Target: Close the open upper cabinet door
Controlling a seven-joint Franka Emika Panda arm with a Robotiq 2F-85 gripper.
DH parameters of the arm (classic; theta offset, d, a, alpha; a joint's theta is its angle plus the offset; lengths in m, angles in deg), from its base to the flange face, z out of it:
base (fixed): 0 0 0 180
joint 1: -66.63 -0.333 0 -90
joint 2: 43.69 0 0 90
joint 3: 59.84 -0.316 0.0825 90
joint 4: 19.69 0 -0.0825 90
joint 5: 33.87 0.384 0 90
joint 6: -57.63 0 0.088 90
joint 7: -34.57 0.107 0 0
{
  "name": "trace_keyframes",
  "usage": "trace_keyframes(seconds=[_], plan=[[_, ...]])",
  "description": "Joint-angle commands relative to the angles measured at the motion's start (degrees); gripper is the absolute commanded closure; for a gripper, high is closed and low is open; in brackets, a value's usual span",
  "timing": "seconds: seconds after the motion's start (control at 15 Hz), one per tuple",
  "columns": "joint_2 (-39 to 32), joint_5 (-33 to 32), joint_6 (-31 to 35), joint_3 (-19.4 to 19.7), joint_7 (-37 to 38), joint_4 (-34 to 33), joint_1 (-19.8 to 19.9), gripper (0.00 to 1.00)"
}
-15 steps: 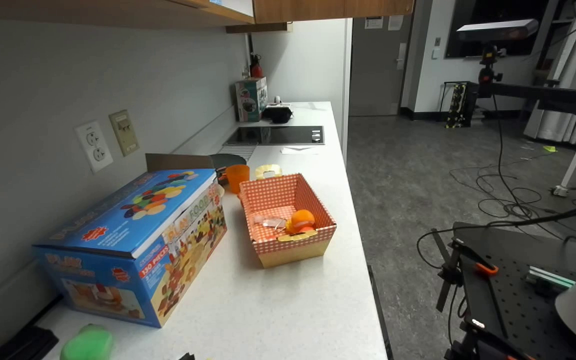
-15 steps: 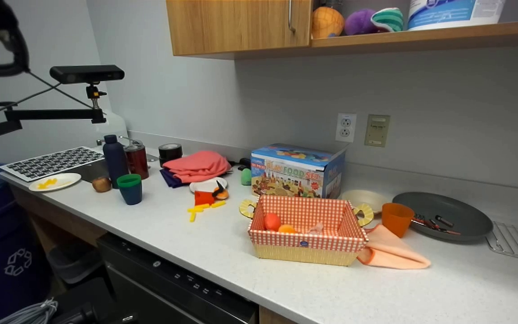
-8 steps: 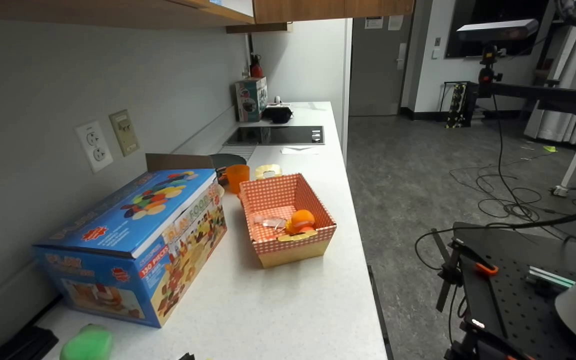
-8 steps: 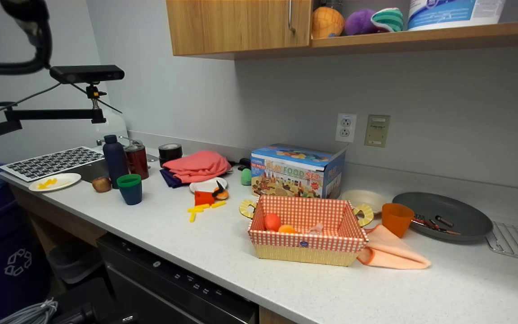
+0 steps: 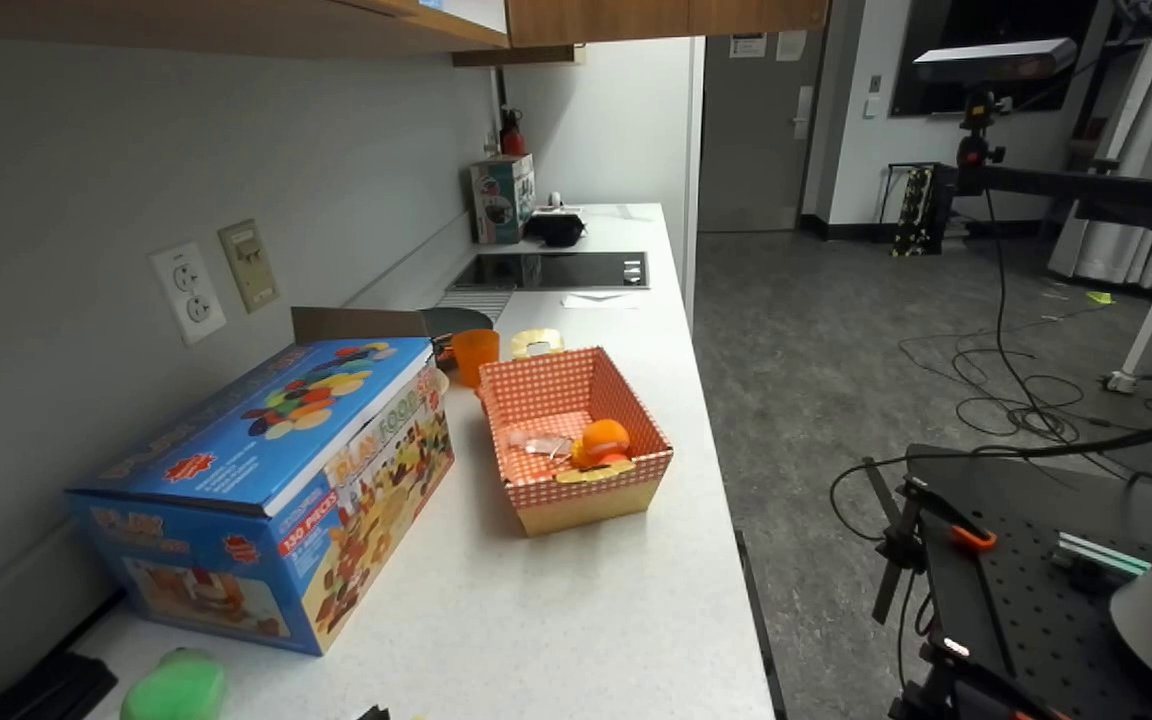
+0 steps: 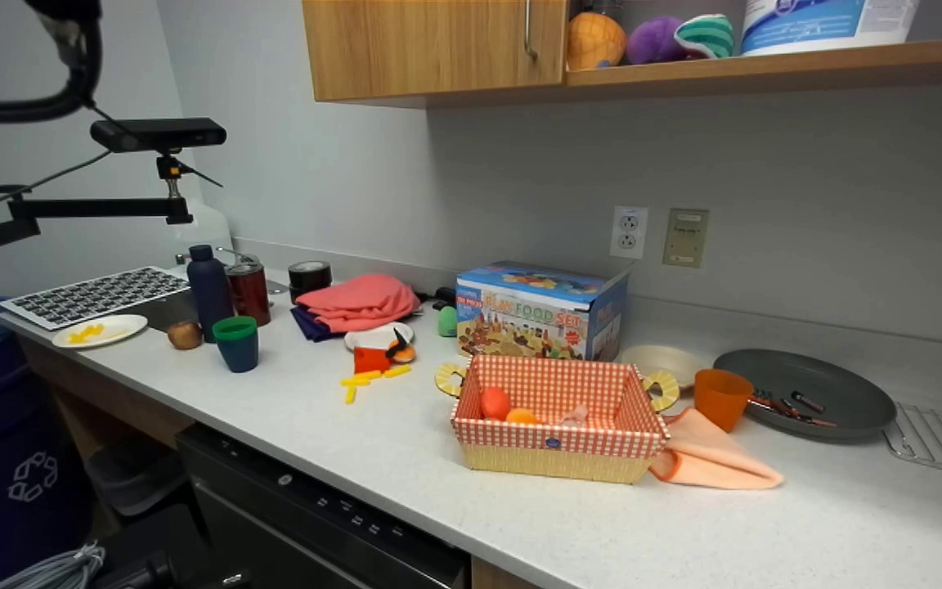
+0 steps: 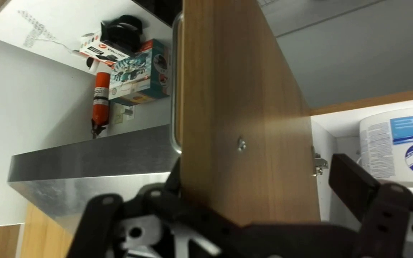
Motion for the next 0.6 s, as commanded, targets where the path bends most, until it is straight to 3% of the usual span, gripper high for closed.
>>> trace_keyframes(seconds=[0.0,0.27,0.53], plan=[[1.43,4.22,-5.47,2.02,-7.05,-1.18,-4.08,0.00],[3.81,6.85,-11.73,1.36,-11.41,-0.79,-4.47,0.00],[7.22,7.47,-18.65,-2.94,-12.50,1.83,-3.43,0.00]])
